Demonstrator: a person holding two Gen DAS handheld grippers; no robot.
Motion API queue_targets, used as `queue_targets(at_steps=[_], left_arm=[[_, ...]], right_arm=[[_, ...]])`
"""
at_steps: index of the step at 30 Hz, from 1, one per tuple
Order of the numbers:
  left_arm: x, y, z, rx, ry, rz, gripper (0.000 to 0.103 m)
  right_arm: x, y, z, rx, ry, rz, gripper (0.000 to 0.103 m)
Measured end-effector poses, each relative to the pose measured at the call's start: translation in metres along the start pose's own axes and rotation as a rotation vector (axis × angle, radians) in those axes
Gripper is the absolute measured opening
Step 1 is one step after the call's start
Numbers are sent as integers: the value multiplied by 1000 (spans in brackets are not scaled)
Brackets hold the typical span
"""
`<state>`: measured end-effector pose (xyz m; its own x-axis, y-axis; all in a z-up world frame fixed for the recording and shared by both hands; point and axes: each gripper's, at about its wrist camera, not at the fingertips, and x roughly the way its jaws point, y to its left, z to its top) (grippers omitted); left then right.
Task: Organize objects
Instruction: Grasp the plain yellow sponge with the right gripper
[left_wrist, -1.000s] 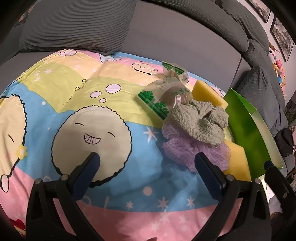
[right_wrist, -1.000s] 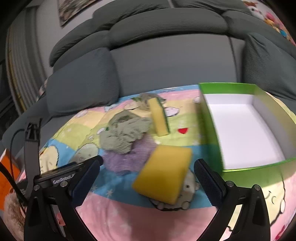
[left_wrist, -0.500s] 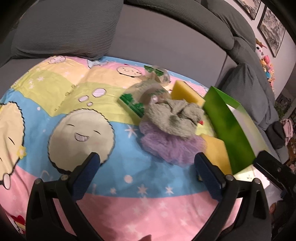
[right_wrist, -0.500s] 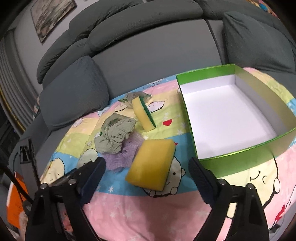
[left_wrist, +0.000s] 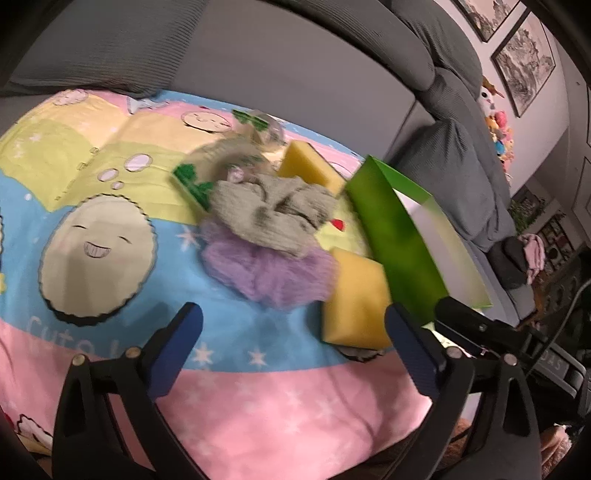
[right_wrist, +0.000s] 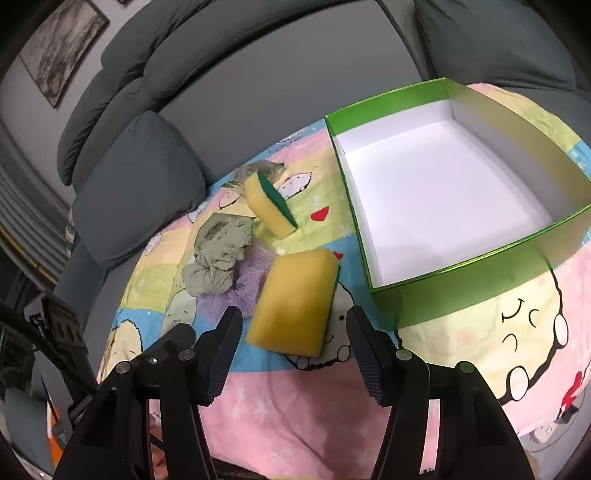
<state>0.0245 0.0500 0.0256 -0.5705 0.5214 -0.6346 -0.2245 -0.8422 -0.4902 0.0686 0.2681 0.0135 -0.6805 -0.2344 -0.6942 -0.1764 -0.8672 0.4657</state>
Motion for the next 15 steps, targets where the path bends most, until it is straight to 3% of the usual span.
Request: queue_targets(at_steps=[3,7,11,15], left_arm=[[5,-7,1,9,30,-23,92],[16,-16,2,36,80,-45,81],[30,-27,0,87,132,-65,66],[45,-26,-2,93,179,-82,64]], right_arm=[[-2,-3,4,20,11,-1,60],[4,-5,7,49,51,1,46],[15,-3,10,55,88,-17,46],[29,-9,14,93,127,-28,46]])
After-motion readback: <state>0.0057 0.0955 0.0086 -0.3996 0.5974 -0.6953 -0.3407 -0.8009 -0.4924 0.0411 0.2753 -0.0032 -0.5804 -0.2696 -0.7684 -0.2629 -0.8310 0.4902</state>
